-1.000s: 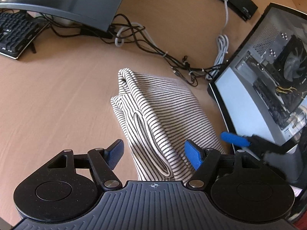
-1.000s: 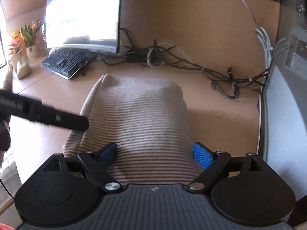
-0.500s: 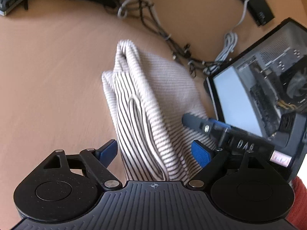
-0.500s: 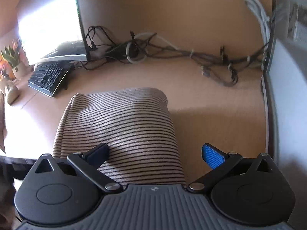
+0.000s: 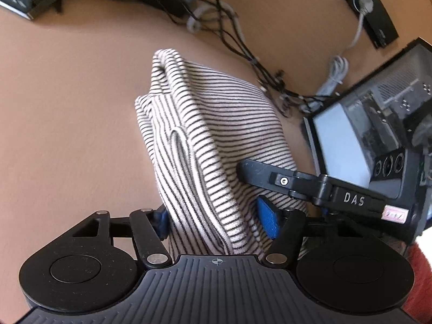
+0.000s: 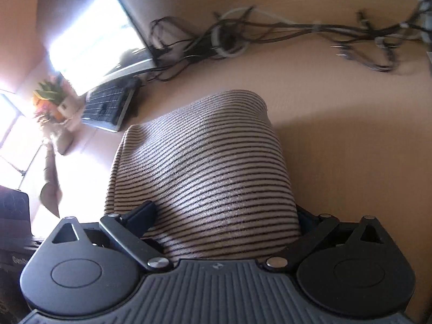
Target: Fold clothes
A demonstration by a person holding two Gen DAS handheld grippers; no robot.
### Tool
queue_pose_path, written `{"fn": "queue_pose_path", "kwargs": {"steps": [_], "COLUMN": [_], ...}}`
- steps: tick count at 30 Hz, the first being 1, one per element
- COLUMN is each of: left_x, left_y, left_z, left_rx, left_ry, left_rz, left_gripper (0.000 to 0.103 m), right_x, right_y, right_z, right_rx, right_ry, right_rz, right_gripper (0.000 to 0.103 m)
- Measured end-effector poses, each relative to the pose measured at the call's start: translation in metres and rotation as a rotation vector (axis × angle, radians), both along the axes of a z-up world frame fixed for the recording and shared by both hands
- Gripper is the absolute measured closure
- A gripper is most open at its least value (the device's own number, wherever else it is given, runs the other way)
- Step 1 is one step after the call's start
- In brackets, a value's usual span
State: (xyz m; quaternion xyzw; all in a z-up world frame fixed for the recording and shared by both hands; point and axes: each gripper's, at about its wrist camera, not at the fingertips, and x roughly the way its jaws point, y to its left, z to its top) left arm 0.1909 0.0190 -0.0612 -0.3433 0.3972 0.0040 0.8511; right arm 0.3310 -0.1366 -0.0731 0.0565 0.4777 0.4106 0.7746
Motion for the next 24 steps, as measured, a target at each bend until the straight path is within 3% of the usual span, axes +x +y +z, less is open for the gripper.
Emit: {"fn": "queue_pose_path", "kwargs": {"steps": [9, 14, 24], "left_x": [-0.038, -0.040, -0.036], "left_y": [0.089, 0.133, 0.194], "left_z": [0.010, 0.012, 0.010], "left_rx": [0.031, 0.041, 0.012], "left_ry": [0.011, 0.008, -0.007], "left_rz": [0.131, 0.154, 0.168], "left_gripper": [0.037, 0.036, 0.037], "right_x": [-0.006, -0.005, 0.005], "right_y": [0.107, 0.164, 0.235], "right_z": [0.002, 0.002, 0.001], "right_rx": [0.037, 0.040, 0.029], "right_ry": [0.000, 0.001, -0.035], "right_rz": [0.116, 0.148, 0.171], "right_gripper": [0.006, 0.006, 0.006]}}
